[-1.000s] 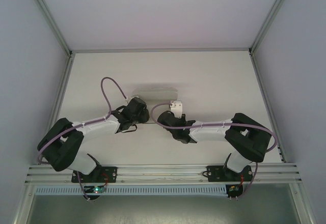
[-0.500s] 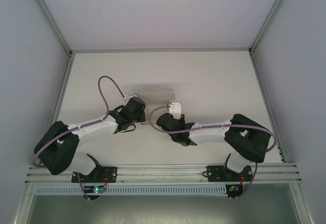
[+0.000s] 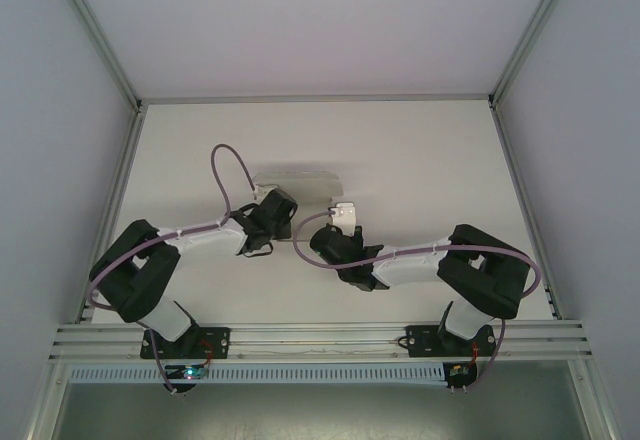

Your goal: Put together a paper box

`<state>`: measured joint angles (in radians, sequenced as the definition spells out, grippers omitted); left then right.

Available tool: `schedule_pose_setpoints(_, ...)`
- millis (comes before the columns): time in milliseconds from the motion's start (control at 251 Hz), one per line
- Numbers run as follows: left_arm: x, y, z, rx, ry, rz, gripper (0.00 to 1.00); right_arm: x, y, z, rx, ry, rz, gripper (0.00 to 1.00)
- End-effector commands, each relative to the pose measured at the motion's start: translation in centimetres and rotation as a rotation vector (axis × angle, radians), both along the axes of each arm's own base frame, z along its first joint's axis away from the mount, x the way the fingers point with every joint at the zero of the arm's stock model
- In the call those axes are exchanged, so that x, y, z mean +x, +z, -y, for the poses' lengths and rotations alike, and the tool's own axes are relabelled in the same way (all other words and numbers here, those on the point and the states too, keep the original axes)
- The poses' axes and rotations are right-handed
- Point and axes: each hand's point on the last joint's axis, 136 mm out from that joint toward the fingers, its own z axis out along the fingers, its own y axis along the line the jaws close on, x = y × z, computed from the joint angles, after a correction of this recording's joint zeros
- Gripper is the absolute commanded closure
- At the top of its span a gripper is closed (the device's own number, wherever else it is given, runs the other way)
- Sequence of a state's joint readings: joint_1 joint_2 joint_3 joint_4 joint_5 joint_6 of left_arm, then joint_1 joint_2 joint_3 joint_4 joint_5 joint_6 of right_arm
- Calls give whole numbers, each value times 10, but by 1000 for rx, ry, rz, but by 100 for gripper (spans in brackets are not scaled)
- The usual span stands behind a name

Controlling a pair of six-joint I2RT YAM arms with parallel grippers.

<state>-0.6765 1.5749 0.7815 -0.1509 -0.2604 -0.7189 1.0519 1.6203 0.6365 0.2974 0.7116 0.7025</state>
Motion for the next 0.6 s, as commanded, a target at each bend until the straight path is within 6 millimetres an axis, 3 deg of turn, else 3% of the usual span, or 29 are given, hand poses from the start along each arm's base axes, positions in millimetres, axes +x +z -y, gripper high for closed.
schedule_pose_setpoints(0, -4, -12, -38, 274, 69, -10, 100, -3, 6, 1, -7, 9, 38, 100)
schedule_pose_setpoints(144, -6, -18, -57, 435, 137, -2, 100, -5, 13, 6, -17, 12, 68, 100)
schedule_pose_setpoints(255, -8, -9, -79, 591, 224, 15, 100, -6, 16, 14, -32, -3, 80, 100)
schedule_pose_setpoints(347, -9, -6, -84, 619, 269, 8, 100, -7, 16, 17, -35, -10, 83, 100)
schedule_pose_setpoints(467, -6, -5, -77, 584, 261, 6, 100, -8, 14, 18, -33, -9, 74, 100)
schedule_pose_setpoints(595, 2, -11, -52, 466, 192, 8, 100, -9, 9, 15, -23, 0, 59, 100)
